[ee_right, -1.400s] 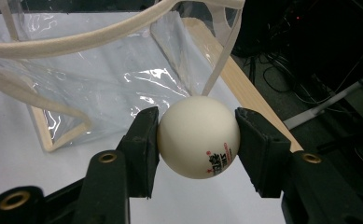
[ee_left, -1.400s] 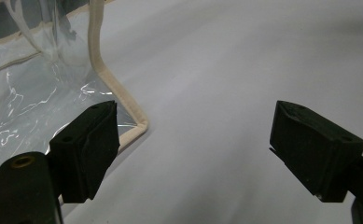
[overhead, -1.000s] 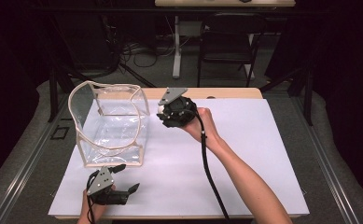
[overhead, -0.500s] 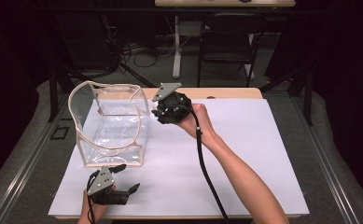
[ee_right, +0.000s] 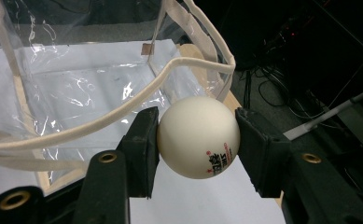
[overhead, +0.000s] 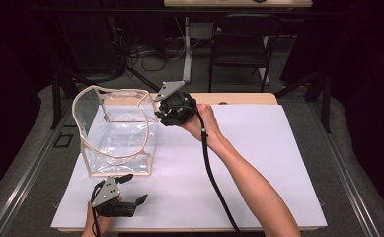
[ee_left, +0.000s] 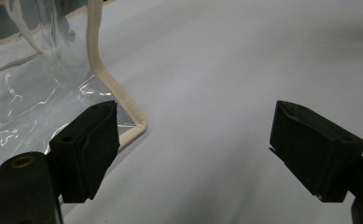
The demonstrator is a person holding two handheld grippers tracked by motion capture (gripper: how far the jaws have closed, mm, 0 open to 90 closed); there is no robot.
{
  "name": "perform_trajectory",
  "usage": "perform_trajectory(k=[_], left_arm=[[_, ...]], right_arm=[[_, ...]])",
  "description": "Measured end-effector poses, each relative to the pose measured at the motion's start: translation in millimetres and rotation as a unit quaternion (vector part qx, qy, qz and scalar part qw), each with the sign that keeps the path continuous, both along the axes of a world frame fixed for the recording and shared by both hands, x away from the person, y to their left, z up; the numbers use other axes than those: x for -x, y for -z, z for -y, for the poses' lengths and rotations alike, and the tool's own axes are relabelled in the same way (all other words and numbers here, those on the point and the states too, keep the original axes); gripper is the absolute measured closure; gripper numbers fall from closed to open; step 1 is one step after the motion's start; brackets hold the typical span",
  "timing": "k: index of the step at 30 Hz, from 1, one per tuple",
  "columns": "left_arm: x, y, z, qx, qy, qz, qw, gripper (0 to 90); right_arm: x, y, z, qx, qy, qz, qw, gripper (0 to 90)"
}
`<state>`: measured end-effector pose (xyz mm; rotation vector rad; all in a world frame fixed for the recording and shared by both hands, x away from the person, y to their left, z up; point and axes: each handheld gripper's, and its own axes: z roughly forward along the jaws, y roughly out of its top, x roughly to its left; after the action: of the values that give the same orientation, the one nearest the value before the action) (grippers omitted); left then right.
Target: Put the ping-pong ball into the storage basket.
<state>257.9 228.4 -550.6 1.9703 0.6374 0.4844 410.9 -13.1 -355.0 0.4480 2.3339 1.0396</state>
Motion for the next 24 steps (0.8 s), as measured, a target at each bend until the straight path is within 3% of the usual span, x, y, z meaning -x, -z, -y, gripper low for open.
perform_trajectory(k=[24], left_arm=[[0.8,0.0,-1.0,0.001,-0.001,0.003,1.0000,16.2]], right_arm=[[-10.4,-8.5,-23.3,-0.003,-0.010,-0.008,0.9999,50.9]])
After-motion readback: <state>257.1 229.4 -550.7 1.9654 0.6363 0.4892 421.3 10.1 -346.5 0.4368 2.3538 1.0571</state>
